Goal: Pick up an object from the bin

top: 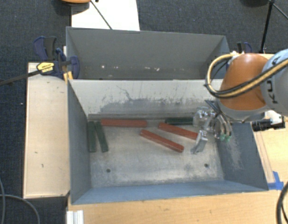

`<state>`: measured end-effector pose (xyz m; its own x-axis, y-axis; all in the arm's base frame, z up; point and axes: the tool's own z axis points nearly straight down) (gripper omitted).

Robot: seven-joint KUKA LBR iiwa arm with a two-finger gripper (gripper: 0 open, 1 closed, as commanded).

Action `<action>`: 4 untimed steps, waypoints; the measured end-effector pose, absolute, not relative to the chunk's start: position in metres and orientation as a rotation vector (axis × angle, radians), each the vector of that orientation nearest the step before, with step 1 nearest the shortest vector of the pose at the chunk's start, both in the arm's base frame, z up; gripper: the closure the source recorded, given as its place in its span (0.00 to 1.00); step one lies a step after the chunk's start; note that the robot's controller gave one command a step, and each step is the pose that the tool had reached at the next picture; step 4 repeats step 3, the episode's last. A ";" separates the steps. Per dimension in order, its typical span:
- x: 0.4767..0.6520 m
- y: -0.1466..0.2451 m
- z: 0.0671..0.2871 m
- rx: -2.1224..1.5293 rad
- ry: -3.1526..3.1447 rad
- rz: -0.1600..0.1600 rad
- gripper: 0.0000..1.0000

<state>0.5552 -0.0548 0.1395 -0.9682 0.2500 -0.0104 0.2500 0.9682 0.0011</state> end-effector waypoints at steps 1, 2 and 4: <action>0.567 -0.049 0.072 0.364 3.116 0.001 1.00; 0.566 -0.049 0.071 0.364 3.118 0.000 0.00; 0.566 -0.049 0.071 0.363 3.118 0.000 1.00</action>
Offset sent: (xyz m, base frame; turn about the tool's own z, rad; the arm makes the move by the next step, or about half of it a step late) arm 0.0000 0.0000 0.0000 0.0000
